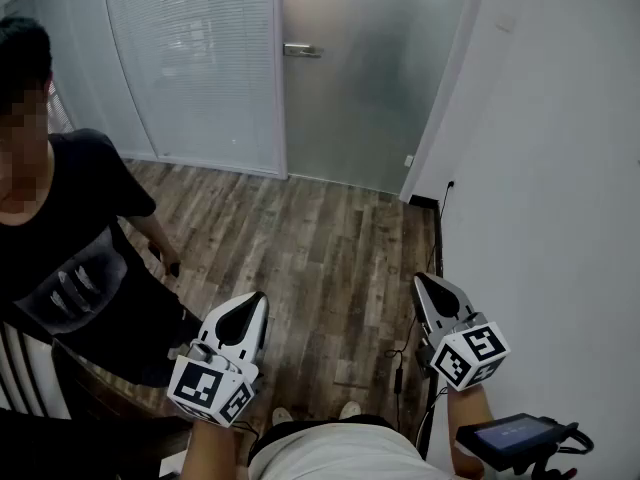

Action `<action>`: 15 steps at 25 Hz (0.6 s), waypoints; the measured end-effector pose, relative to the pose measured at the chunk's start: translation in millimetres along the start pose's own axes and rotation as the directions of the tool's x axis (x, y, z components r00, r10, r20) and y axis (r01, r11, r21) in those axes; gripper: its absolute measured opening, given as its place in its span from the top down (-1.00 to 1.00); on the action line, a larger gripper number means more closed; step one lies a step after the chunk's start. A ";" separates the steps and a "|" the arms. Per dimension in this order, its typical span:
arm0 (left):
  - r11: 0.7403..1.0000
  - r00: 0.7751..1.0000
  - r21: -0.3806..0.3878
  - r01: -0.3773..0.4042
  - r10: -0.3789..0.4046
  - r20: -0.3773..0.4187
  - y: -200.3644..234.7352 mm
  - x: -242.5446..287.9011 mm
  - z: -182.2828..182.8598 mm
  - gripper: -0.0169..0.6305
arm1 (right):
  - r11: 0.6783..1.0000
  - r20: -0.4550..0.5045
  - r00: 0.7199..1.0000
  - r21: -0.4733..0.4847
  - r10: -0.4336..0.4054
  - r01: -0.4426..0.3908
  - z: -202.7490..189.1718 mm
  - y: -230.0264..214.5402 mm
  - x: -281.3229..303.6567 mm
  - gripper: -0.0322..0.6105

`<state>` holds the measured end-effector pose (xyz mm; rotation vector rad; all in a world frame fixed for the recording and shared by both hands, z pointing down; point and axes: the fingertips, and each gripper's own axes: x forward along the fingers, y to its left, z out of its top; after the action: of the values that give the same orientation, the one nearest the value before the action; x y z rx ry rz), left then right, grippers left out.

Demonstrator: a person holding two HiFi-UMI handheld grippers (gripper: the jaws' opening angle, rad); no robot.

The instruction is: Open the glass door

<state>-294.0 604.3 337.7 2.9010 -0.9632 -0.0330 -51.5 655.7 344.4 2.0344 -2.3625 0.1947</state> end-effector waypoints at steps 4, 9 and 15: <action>1.000 1.000 -0.014 -0.020 0.020 -0.008 -2.5 -5.9 -3.4 0.97 | 1.000 -0.008 1.000 0.004 0.007 -0.007 -2.6 -0.8 -4.8 0.89; 1.000 1.000 -0.014 -0.019 0.019 -0.006 -3.6 -3.6 -1.7 0.97 | 1.000 0.000 1.000 0.010 0.008 -0.008 0.1 -2.6 -5.2 0.89; 0.999 0.999 -0.025 -0.034 0.034 -0.007 -4.1 -3.5 -6.3 0.97 | 1.000 0.010 1.000 0.017 0.015 -0.015 -4.1 -4.8 -9.7 0.89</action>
<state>-294.0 610.2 343.6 2.8590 -1.0033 -0.0329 -45.6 665.1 347.9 2.0305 -2.3906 0.2070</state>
